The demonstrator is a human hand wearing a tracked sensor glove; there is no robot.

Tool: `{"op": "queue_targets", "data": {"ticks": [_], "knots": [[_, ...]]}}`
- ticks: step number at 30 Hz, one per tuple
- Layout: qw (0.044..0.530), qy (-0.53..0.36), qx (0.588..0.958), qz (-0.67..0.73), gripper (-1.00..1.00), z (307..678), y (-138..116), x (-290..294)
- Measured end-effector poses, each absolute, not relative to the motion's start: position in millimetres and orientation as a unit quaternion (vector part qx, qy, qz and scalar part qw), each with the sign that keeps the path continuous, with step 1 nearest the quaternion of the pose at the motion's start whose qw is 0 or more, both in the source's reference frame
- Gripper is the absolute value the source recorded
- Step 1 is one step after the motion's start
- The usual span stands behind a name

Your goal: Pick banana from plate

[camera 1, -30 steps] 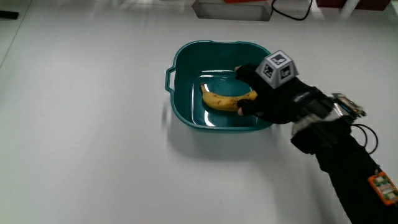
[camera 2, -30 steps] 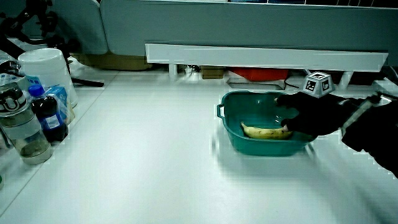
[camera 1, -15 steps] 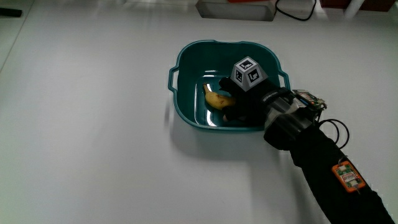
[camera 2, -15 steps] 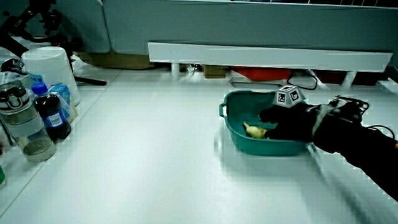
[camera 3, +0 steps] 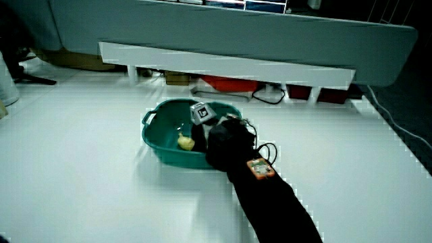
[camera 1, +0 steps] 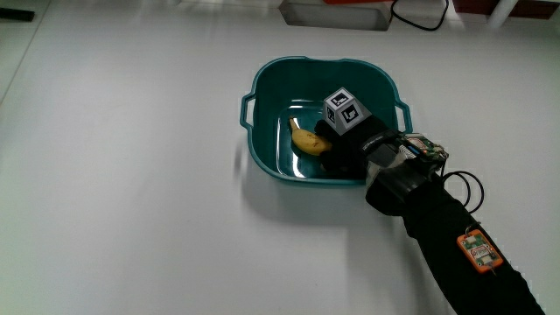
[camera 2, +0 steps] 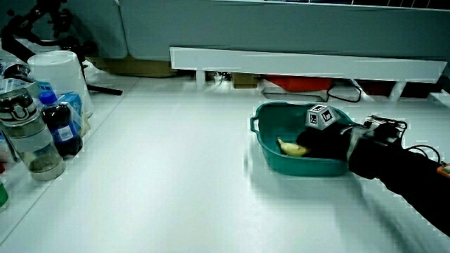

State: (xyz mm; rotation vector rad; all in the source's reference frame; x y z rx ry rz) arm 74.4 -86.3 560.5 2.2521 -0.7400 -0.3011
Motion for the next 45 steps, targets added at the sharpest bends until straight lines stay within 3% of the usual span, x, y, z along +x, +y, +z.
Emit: {"op": "queue_targets", "data": {"ticks": [6,19,30,45], "knots": [[0.365,-0.293,0.876,-0.113,1.0,560.7,-87.1,75.6],[0.348,-0.29,0.887,-0.092,1.0,551.0,-92.4,86.4],[0.312,-0.296,0.899,-0.078,1.0,510.5,-102.6,95.0],[0.24,-0.347,0.904,-0.074,1.0,445.4,-84.7,82.0]]}}
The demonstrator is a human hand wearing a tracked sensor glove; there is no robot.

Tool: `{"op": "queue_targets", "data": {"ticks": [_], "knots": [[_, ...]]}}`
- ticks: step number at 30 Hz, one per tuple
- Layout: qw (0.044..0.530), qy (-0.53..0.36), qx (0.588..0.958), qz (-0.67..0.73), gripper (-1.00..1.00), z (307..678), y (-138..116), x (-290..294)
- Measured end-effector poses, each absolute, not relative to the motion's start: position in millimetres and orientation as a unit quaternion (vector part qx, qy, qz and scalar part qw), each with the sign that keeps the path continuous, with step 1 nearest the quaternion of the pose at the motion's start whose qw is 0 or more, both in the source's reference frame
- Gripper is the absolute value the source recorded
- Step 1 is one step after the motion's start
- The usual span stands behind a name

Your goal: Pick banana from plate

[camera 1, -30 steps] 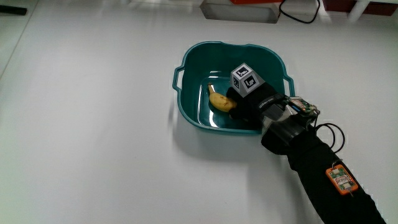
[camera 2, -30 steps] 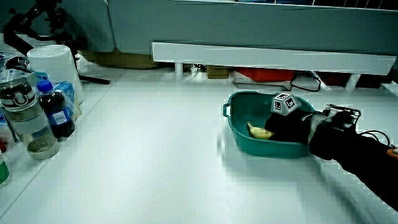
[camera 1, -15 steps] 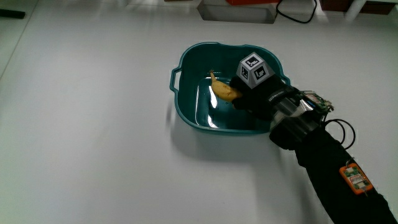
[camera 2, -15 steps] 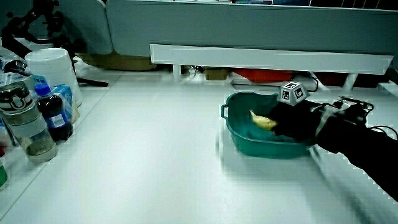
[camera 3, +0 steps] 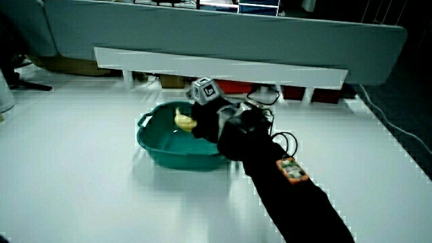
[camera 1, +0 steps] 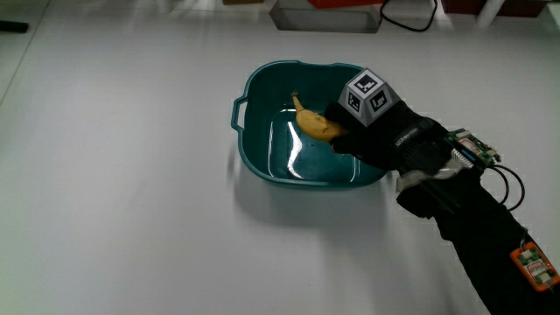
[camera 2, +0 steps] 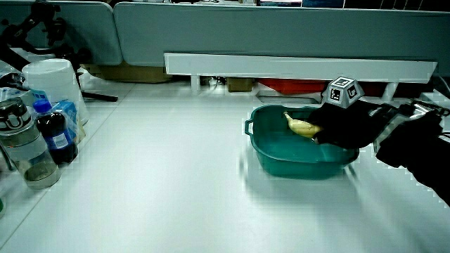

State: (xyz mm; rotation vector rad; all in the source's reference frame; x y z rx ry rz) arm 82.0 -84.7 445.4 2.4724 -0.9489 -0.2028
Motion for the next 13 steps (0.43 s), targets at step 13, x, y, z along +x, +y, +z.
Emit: {"op": "queue_targets", "data": {"ticks": [13], "knots": [[0.197,-0.395,0.896,-0.042,1.0,402.0,-59.5,73.4]]}}
